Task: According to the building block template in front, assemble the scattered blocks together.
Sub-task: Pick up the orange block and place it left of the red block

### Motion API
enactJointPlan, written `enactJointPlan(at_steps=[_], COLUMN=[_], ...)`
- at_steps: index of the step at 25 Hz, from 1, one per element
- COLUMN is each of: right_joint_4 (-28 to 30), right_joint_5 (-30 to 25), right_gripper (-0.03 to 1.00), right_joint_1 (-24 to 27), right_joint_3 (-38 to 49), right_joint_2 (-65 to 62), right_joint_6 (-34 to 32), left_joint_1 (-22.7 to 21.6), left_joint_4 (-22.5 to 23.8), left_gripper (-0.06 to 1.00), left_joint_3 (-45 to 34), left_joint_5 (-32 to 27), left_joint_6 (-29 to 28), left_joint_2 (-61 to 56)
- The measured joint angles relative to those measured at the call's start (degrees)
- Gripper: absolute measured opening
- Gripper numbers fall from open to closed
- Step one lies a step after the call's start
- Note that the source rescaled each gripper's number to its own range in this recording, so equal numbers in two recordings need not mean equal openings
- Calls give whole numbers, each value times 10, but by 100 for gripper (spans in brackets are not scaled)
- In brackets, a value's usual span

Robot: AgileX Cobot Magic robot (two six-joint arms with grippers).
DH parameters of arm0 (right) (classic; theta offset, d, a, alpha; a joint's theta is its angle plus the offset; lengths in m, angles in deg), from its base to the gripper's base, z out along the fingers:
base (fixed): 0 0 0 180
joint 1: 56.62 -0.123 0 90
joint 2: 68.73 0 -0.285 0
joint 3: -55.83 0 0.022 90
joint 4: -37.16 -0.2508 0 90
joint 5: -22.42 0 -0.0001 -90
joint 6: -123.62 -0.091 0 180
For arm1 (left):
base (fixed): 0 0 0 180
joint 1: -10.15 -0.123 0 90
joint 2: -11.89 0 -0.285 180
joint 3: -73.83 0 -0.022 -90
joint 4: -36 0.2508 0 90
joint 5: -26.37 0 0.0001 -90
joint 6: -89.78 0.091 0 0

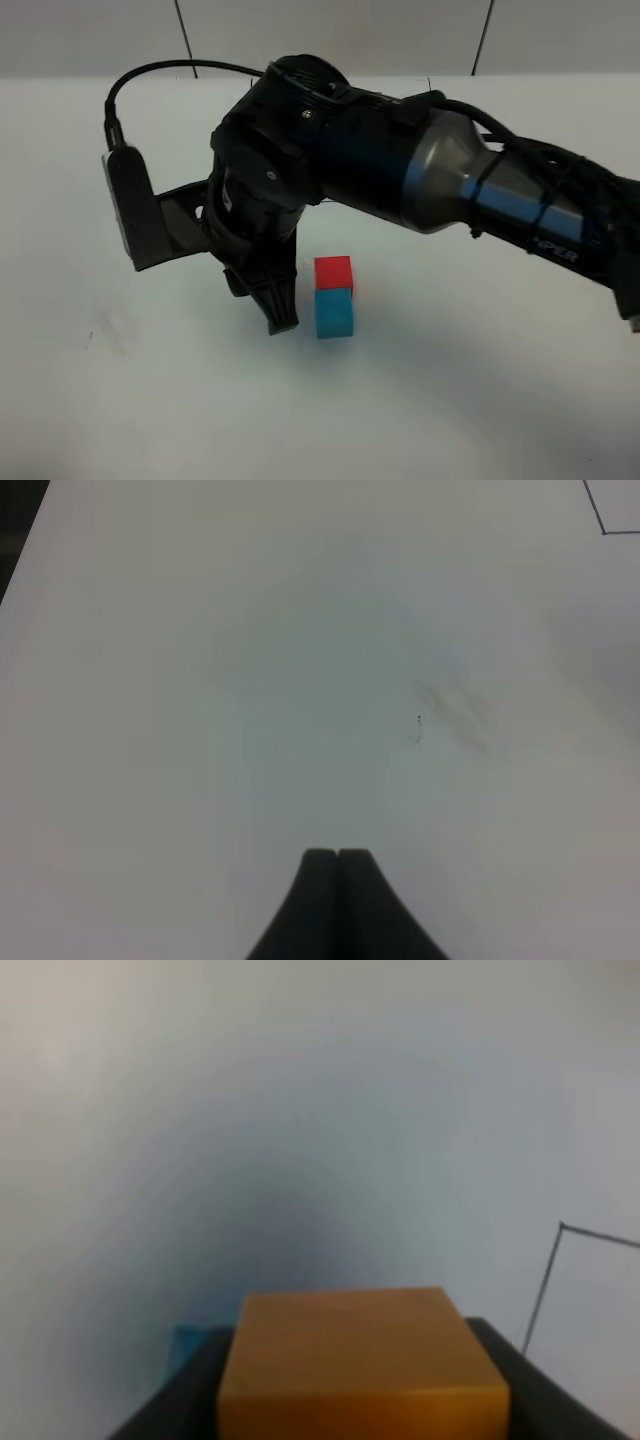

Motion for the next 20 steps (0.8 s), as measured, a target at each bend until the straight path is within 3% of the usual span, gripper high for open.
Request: enactJointPlan(at_steps=[4,11,20], right_joint_4=[-41,-49,-94], right_joint_5=[1,4,8], right_gripper=[43,43,43], right_joint_1=[0,1,41], right_joint_3=[-33,-52,-85], right_joint_2=[42,102,142], right_joint_6=[31,55,66], left_joint_1=[0,0,0], left_joint_4=[0,0,0], left_gripper=[0,0,0], left_joint_3=[0,0,0], left_joint_5=[0,0,0], left_joint_6=[0,0,0], left_joint_2=[0,0,0])
